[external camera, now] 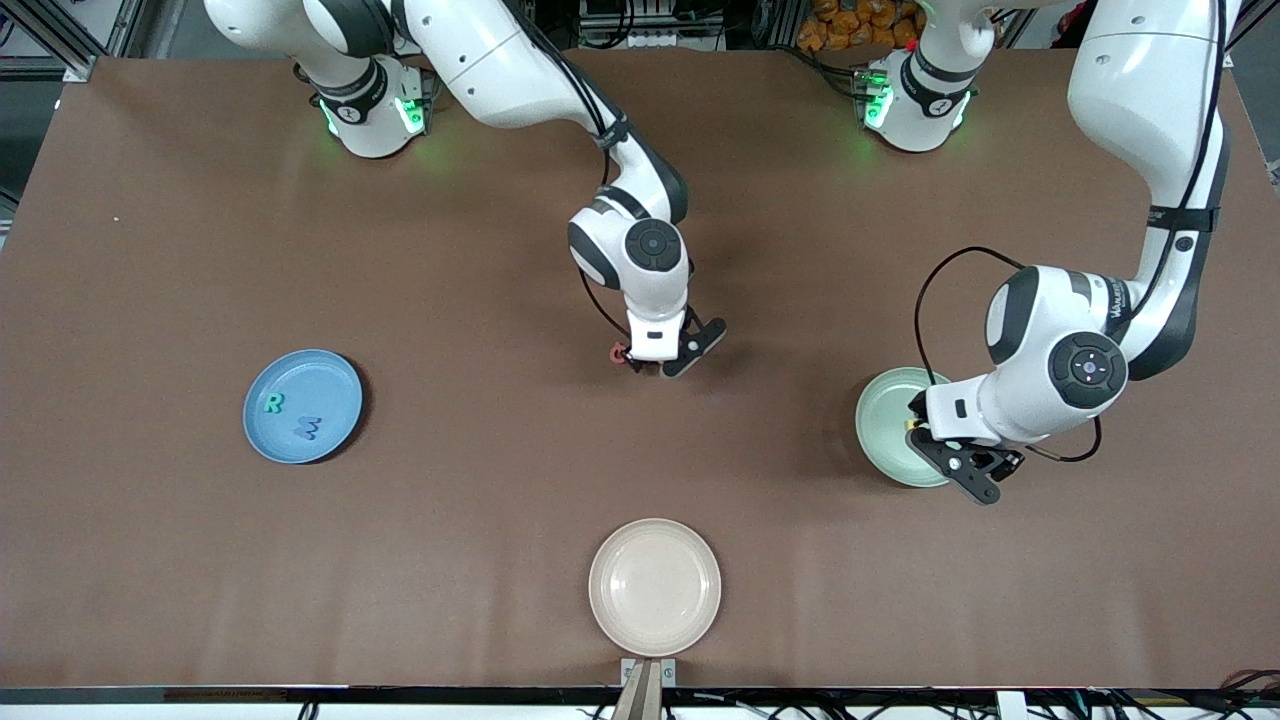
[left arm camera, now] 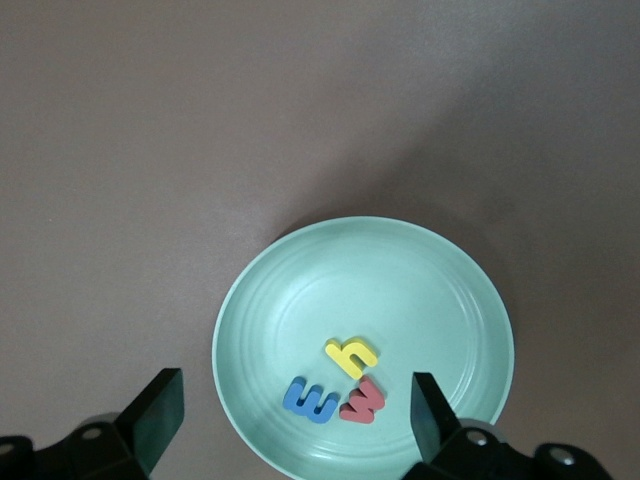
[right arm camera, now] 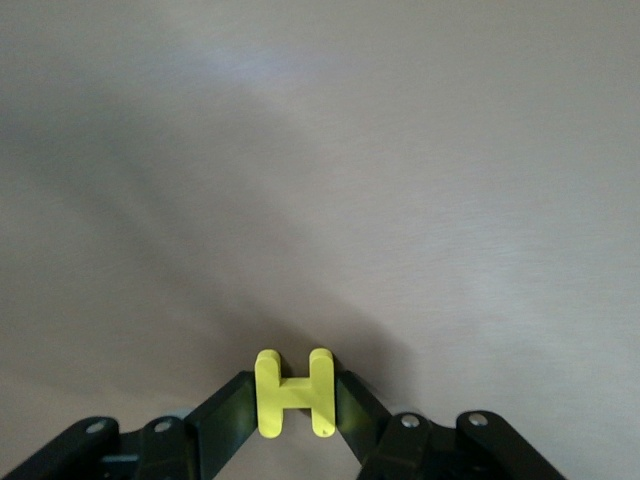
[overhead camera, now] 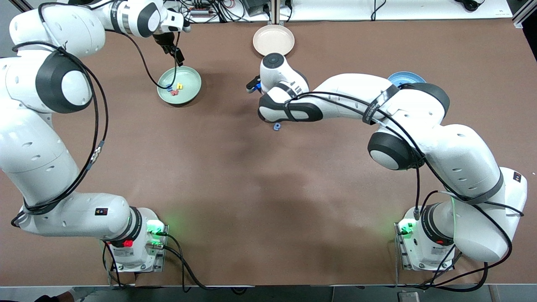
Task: Sort uppercase to blue plate, lowercase to green plate
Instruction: 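Grasp the yellow H with the right gripper and lift it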
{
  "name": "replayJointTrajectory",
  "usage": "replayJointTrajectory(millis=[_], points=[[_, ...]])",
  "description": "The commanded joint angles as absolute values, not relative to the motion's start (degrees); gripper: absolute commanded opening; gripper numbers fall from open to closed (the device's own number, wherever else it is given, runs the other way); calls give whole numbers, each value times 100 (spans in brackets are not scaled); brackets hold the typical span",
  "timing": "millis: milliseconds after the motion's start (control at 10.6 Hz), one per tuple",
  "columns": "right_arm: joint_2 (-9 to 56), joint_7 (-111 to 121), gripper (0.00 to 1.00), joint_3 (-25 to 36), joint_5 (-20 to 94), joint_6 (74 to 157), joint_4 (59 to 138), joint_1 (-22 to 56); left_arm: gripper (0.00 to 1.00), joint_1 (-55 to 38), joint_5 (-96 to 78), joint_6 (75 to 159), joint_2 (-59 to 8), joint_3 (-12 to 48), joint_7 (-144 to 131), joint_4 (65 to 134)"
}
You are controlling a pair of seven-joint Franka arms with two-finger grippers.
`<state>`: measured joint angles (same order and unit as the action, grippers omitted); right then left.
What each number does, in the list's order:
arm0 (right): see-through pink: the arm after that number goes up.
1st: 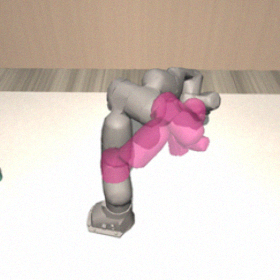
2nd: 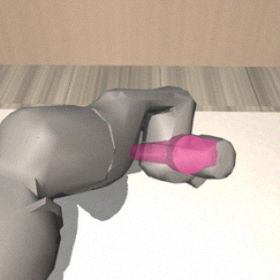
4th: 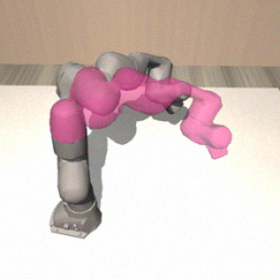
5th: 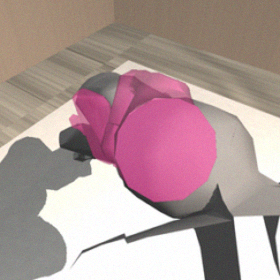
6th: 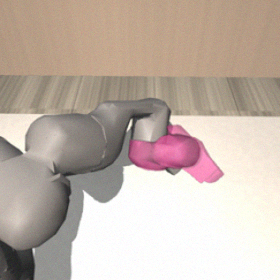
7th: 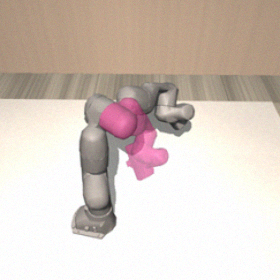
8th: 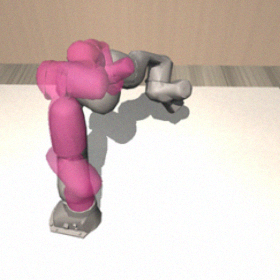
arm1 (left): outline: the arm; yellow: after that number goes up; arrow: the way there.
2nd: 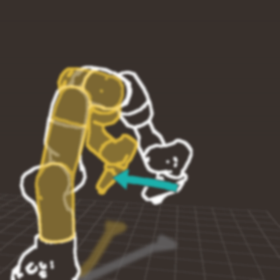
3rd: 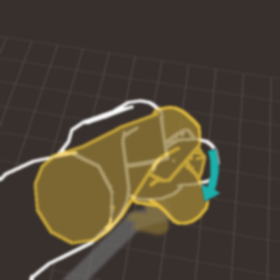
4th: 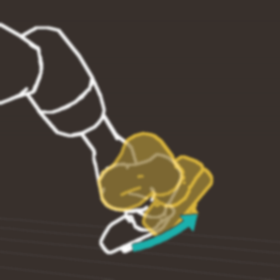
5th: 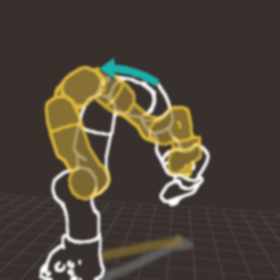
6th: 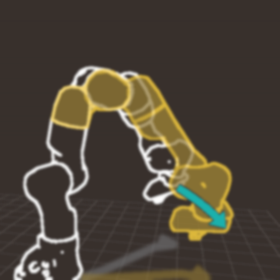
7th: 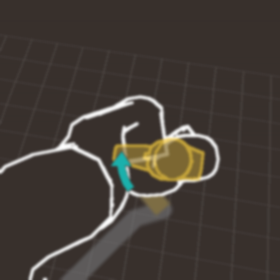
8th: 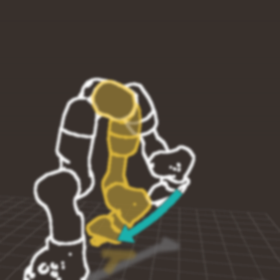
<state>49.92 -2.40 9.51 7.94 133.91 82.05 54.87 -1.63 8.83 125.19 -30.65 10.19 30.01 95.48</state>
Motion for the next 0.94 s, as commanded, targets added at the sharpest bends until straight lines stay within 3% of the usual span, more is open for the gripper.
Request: replayJointTrajectory(millis=[0, 283, 848], points=[[4887, -334, 0, 1055, 747, 13054, 8043, 5248, 100, -255, 756, 12472, -2971, 940, 2988, 9571], [4791, -290, 0, 1063, 730, 12368, 7612, 4599, 100, -298, 765, 12472, -2971, 940, 2866, 9571], [4211, -142, 0, 1239, 686, 11259, 7812, 3341, 100, -720, 765, 12384, -2927, 984, 1803, 9580]])
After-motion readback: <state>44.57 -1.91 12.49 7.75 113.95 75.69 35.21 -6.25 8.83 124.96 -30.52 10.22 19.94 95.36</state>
